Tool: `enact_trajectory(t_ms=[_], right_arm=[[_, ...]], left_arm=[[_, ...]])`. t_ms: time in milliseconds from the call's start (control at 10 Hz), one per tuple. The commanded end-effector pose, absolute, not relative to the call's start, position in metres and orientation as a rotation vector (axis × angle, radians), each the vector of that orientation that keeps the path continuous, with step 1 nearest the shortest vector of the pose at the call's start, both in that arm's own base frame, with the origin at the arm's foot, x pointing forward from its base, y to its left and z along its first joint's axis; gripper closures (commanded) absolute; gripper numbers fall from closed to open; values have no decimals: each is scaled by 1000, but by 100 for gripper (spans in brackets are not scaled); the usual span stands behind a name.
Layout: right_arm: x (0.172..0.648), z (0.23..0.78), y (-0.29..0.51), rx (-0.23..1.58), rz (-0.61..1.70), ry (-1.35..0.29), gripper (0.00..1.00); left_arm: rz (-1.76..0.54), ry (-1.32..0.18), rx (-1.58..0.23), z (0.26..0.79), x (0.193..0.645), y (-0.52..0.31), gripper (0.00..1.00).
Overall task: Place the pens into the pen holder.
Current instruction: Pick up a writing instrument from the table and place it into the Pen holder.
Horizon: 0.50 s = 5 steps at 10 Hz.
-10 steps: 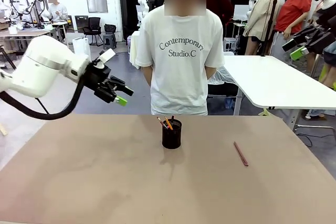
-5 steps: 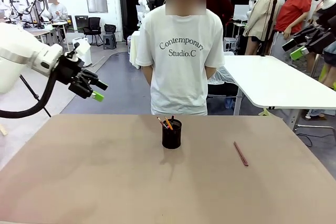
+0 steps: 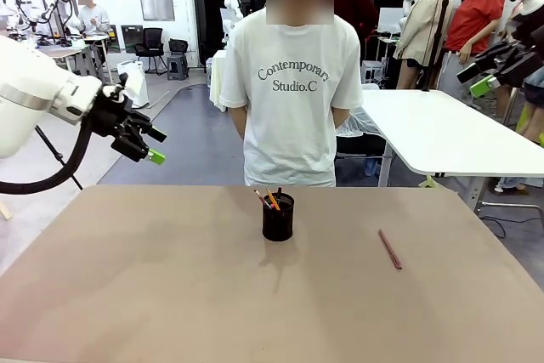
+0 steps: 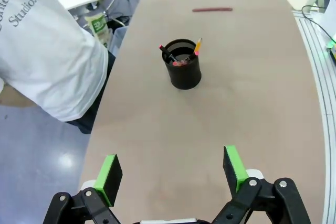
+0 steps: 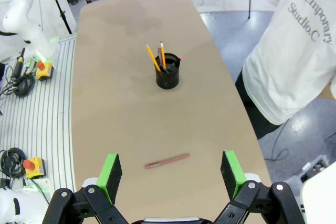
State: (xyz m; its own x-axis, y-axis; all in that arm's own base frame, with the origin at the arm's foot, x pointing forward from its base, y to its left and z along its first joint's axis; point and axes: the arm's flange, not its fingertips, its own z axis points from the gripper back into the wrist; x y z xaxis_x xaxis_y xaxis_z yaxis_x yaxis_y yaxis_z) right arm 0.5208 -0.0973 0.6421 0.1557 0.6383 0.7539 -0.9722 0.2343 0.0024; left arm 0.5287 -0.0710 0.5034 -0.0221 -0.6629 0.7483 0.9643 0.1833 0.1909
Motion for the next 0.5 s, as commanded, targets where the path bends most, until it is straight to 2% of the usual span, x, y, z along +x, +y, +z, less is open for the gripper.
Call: enact_trajectory(t_ms=[0, 400], right_arm=[[519, 643, -96, 572, 1249, -724, 0], [519, 643, -96, 572, 1249, -724, 0]], left_arm=[[-1408, -873, -469, 498, 535, -69, 0], [-1368, -851, -450, 503, 529, -71, 0]])
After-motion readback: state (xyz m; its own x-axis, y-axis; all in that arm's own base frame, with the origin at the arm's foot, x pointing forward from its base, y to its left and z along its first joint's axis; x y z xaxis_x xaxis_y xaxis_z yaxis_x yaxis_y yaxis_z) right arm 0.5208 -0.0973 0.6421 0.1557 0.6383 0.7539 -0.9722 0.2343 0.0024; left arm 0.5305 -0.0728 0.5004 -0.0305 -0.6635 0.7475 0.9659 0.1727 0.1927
